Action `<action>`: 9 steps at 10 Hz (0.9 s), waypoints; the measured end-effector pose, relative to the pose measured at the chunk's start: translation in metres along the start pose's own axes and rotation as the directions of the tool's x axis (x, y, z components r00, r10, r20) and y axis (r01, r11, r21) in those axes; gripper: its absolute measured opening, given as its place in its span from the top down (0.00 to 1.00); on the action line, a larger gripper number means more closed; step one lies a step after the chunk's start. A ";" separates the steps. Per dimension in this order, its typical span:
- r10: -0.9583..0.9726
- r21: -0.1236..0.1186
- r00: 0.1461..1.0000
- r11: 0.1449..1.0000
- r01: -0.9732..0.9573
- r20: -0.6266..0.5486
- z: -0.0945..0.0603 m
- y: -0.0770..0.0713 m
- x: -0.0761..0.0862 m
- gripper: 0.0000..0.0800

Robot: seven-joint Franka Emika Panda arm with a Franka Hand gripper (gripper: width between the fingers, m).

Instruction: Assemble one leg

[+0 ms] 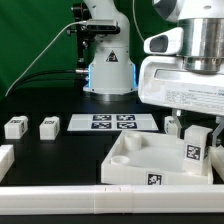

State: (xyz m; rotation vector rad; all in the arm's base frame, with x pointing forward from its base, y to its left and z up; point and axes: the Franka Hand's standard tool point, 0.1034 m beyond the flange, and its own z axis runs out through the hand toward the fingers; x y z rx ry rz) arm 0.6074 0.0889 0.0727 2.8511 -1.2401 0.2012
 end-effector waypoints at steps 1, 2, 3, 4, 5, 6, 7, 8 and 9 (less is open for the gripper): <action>0.045 -0.009 0.999 0.999 -0.045 -0.002 0.000 0.003 0.001 0.61; 0.100 -0.025 0.995 0.995 -0.100 -0.005 0.000 0.008 0.004 0.61; 0.089 -0.030 0.996 0.996 -0.089 -0.008 0.000 0.009 0.005 0.61; 0.074 -0.027 0.997 0.997 -0.074 -0.008 -0.001 0.007 0.004 0.46; 0.070 -0.027 0.998 0.997 -0.070 -0.008 -0.001 0.007 0.003 0.46; 0.068 -0.027 0.998 0.997 -0.068 -0.007 -0.001 0.006 0.002 0.29; 0.065 -0.028 0.998 0.998 -0.065 -0.007 0.000 0.005 0.000 0.22; 0.061 -0.029 0.998 0.998 -0.061 -0.007 0.000 0.004 -0.003 0.22; 0.056 -0.029 0.998 0.998 -0.056 -0.006 0.000 0.002 -0.005 0.19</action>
Offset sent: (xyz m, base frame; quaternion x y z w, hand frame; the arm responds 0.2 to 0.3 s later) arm 0.0024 0.0037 0.0049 0.0117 0.0080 -0.0240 0.9996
